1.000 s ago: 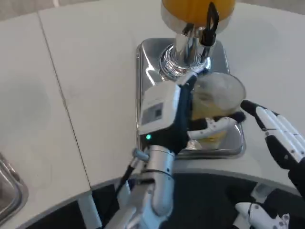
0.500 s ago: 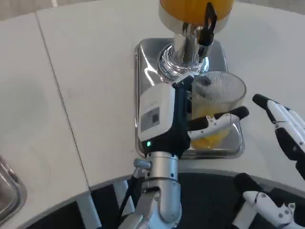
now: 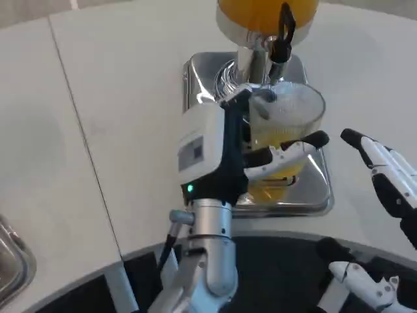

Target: Grasp the cup under the faucet to collect the drink, then remove the cup.

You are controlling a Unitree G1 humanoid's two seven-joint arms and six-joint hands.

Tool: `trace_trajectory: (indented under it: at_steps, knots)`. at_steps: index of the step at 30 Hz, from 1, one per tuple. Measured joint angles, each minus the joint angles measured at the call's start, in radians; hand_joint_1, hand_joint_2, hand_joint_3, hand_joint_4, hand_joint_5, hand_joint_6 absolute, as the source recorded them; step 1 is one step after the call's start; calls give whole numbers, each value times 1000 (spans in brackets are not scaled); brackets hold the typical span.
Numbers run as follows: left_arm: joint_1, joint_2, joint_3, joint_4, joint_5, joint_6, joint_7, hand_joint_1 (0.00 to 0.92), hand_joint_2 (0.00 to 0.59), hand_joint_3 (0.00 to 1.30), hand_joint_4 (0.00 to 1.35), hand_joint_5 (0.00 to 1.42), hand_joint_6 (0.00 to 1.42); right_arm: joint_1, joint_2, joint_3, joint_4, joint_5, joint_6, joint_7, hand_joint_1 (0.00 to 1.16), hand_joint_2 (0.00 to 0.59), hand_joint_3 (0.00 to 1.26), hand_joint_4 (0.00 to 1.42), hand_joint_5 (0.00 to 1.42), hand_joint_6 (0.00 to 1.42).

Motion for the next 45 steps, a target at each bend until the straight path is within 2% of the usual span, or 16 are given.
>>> trace_trajectory:
  at_steps: [7, 15, 20, 23, 29, 35, 45]
  knots:
    - [60, 78, 27, -49, 6, 1, -2, 702, 0, 1092, 1227, 1424, 1424, -19, -10, 21, 2, 8, 0, 3, 419, 395, 0, 0, 2, 128]
    - [104, 124, 44, -78, 29, 2, -2, 714, 0, 1094, 1227, 1424, 1424, -30, -21, 45, 2, 6, 0, 8, 416, 397, 0, 0, 3, 138]
    - [113, 173, 105, -131, 25, 2, -2, 717, 0, 1094, 1225, 1424, 1424, -29, -25, 49, 3, 2, -1, 8, 414, 397, 0, 0, 3, 141]
    - [132, 216, 151, -162, 21, 1, -2, 719, 0, 1094, 1226, 1424, 1424, -32, -25, 58, 4, -7, -1, 8, 414, 397, 0, 0, 3, 142]
    - [197, 288, 194, -190, 21, -1, -8, 723, 0, 1094, 1227, 1424, 1424, -37, -25, 72, 4, -19, -3, 7, 413, 397, 0, 0, 3, 142]
    - [280, 316, 227, -272, 13, -11, -29, 729, 0, 1096, 1227, 1424, 1424, -31, -22, 84, 4, -28, -19, 3, 413, 397, 0, 0, 3, 142]
    - [347, 312, 273, -409, -29, -14, -73, 733, 0, 1104, 1239, 1424, 1424, -29, -11, 94, 4, -34, -24, 2, 416, 395, 0, 0, 3, 143]
